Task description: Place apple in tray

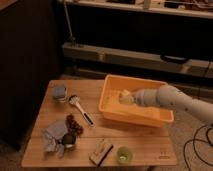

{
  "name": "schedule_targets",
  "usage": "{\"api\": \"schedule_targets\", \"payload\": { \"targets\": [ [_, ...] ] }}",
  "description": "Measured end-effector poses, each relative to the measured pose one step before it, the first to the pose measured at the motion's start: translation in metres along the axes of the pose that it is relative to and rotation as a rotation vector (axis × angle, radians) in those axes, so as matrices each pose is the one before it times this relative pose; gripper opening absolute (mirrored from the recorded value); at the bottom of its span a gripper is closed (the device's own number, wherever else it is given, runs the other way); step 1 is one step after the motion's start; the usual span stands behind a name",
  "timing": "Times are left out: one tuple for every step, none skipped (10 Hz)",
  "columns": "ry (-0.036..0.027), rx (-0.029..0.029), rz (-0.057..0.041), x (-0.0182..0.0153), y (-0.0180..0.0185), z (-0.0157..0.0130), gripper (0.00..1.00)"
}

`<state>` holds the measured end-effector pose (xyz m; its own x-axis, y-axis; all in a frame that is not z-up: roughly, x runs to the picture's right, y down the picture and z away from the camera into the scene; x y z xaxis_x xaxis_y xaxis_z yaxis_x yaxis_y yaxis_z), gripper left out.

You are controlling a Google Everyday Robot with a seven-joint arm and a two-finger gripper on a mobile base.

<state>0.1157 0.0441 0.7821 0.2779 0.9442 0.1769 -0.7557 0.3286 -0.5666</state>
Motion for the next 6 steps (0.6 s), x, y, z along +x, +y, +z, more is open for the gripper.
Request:
{"api": "schedule_targets", "payload": {
  "targets": [
    [0.00111, -0.01105, -0.00180, 0.00016, 0.00227, 0.00055, 0.80],
    [0.00083, -0.00842, -0.00098, 0.00034, 0.00141, 0.00036, 0.80],
    [-0.00054, 0.00073, 0.00067, 0.00009, -0.00033, -0.00043, 0.80],
    [-0.00018, 0.00012, -0.00010, -0.00011, 0.00001, -0.00010, 0.80],
    [0.00010, -0.00006, 0.00013, 0.00012, -0.00002, 0.00009, 0.80],
    [-0.00020, 0.00006, -0.00002, -0.00012, 0.00002, -0.00008, 0.80]
  ]
}}
